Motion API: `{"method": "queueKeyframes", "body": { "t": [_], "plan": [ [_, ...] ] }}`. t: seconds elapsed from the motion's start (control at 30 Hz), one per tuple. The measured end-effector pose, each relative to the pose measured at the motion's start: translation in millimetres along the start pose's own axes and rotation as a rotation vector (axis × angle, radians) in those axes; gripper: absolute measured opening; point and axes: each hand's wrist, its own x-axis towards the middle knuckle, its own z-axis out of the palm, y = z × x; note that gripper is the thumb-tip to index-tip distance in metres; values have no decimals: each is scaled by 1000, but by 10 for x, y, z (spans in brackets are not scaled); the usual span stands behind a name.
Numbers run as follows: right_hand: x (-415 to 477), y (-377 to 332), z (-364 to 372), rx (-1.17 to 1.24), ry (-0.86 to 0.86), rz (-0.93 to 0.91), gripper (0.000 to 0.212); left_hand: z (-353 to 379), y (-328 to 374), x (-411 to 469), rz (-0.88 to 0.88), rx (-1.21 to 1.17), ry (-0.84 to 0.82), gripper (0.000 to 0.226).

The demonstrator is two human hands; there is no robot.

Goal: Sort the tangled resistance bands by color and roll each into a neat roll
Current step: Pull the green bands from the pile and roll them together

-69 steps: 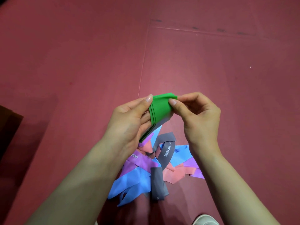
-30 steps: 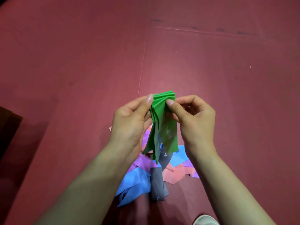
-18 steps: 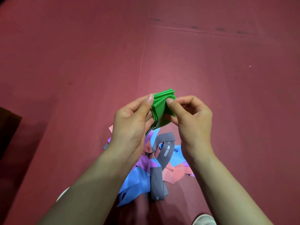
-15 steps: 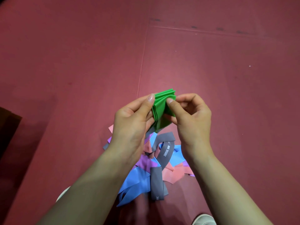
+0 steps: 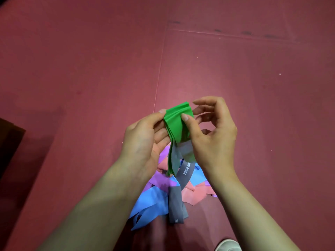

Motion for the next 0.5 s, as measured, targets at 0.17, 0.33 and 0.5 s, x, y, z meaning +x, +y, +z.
{"method": "queueKeyframes", "body": {
  "t": [0.17,0.33,0.5],
  "plan": [
    [-1,0,-11,5,-43,-21,23,-5,30,-3,-35,-5,24,10],
    [0,2,-22,-27,-72,-49,26,-26,58,-5,-39,10,28,13],
    [-5,-4,-24,-42,-72,-73,22,-34,50,6,-34,43,23,13]
  ]
}}
